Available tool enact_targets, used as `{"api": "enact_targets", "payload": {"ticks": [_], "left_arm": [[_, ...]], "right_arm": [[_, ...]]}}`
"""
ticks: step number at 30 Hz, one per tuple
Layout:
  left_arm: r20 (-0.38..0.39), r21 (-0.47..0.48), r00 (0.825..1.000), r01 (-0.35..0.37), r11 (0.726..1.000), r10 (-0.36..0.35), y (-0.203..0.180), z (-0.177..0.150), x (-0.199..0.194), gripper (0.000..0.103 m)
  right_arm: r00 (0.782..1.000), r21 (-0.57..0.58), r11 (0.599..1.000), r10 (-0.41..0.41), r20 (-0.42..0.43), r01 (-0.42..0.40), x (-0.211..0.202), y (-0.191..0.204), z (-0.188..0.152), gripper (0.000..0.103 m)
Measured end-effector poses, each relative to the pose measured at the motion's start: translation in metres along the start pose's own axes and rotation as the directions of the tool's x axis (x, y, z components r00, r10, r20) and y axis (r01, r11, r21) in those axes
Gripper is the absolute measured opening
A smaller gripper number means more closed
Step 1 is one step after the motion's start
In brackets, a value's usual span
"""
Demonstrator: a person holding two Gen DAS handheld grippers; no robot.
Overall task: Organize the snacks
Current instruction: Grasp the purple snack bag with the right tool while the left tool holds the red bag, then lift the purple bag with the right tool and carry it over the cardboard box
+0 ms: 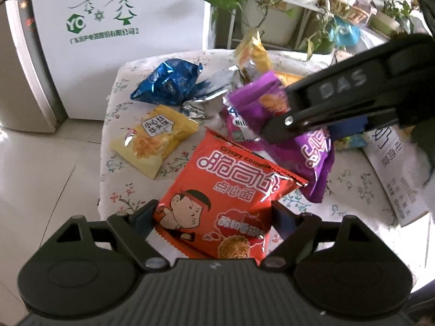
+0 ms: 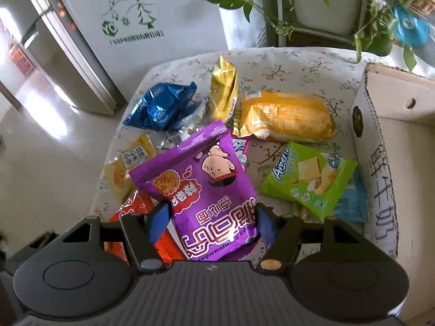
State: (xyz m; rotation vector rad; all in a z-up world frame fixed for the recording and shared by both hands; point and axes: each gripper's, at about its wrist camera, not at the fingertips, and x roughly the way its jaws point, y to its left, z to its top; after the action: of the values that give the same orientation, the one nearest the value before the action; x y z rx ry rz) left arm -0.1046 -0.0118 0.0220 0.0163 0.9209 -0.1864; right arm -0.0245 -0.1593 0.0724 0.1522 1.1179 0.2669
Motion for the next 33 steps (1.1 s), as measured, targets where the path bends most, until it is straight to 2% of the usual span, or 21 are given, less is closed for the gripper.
{"api": "enact_targets", "payload": {"ticks": [5, 11, 16, 18, 23, 27, 29, 33], "left_arm": [[0.028, -0.041, 1.0, -0.009, 0.999, 0.01, 0.001, -0.004, -0.014, 0.085], [0.026, -0.084, 0.999, -0.023, 0.996, 0.026, 0.003, -0.009, -0.019, 0.085], [0.037, -0.097, 0.999, -0.017, 0.995, 0.021, 0.001, -0.011, -0.026, 0.085], [0.04, -0.105, 0.999, -0.013, 0.994, 0.017, 0.0, -0.012, -0.028, 0.085], [0.017, -0.125, 0.999, -0.028, 0.992, 0.031, 0.0, -0.017, -0.023, 0.085], [0.017, -0.156, 0.998, -0.05, 0.987, 0.053, 0.005, -0.017, -0.023, 0.085], [0.026, -0.161, 0.998, -0.058, 0.985, 0.063, 0.007, -0.016, -0.023, 0.085], [0.027, -0.176, 0.996, -0.077, 0.981, 0.083, 0.013, -0.018, -0.024, 0.085]], "right_arm": [[0.998, -0.008, 0.999, 0.038, 0.058, -0.038, -0.031, 0.001, -0.006, 0.073], [0.994, 0.07, 0.994, 0.073, 0.081, -0.079, -0.043, -0.012, -0.01, 0.072], [0.983, 0.119, 0.985, 0.107, 0.149, -0.125, -0.067, -0.027, -0.01, 0.058], [0.979, 0.133, 0.981, 0.12, 0.163, -0.142, -0.071, -0.034, -0.011, 0.056], [0.989, 0.195, 0.972, 0.114, 0.089, -0.129, -0.056, -0.046, -0.015, 0.057], [0.989, 0.27, 0.952, 0.13, 0.071, -0.144, -0.047, -0.054, -0.017, 0.066], [0.989, 0.269, 0.952, 0.138, 0.053, -0.147, -0.037, -0.051, -0.018, 0.071], [0.997, 0.219, 0.972, 0.083, -0.001, -0.081, -0.013, -0.038, -0.017, 0.077]]}}
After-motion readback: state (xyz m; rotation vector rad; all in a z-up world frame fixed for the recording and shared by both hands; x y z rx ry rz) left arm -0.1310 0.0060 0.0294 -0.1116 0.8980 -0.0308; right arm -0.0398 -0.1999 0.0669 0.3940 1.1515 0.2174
